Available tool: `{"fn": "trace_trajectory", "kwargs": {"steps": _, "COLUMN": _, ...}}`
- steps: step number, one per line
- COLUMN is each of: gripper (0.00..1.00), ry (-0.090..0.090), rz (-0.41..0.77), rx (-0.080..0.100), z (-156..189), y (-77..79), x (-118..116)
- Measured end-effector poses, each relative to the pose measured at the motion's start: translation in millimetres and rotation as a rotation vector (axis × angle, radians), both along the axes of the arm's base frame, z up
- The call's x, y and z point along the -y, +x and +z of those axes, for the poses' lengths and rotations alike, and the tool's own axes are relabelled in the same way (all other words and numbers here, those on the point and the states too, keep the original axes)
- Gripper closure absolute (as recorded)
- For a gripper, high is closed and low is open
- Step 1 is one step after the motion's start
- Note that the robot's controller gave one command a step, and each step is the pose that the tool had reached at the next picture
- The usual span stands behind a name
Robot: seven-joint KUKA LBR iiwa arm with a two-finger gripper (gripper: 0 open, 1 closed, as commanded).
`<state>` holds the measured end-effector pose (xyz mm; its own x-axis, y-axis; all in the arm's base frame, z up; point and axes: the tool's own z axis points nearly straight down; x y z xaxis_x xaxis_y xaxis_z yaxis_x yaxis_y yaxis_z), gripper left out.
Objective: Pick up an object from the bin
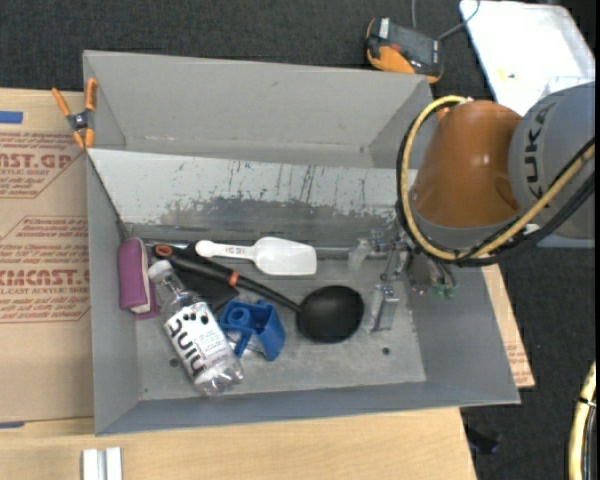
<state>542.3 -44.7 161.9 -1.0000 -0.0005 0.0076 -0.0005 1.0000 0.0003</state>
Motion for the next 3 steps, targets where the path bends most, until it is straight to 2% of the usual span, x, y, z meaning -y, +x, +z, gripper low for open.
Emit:
{"fn": "trace_trajectory", "kwargs": {"steps": 1, "gripper": 0.0, "ry": -0.001, "rz": 0.0, "rx": 0.007, "z": 4, "y": 1.6, "x": 0}}
{"fn": "trace_trajectory", "kwargs": {"steps": 2, "gripper": 0.0, "ry": -0.001, "rz": -0.242, "rx": 0.0, "z": -62, "y": -19.5, "x": -23}}
{"fn": "trace_trajectory", "kwargs": {"steps": 3, "gripper": 0.0, "ry": -0.001, "rz": 0.03, "rx": 0.012, "z": -15, "y": -14.0, "x": -25}}
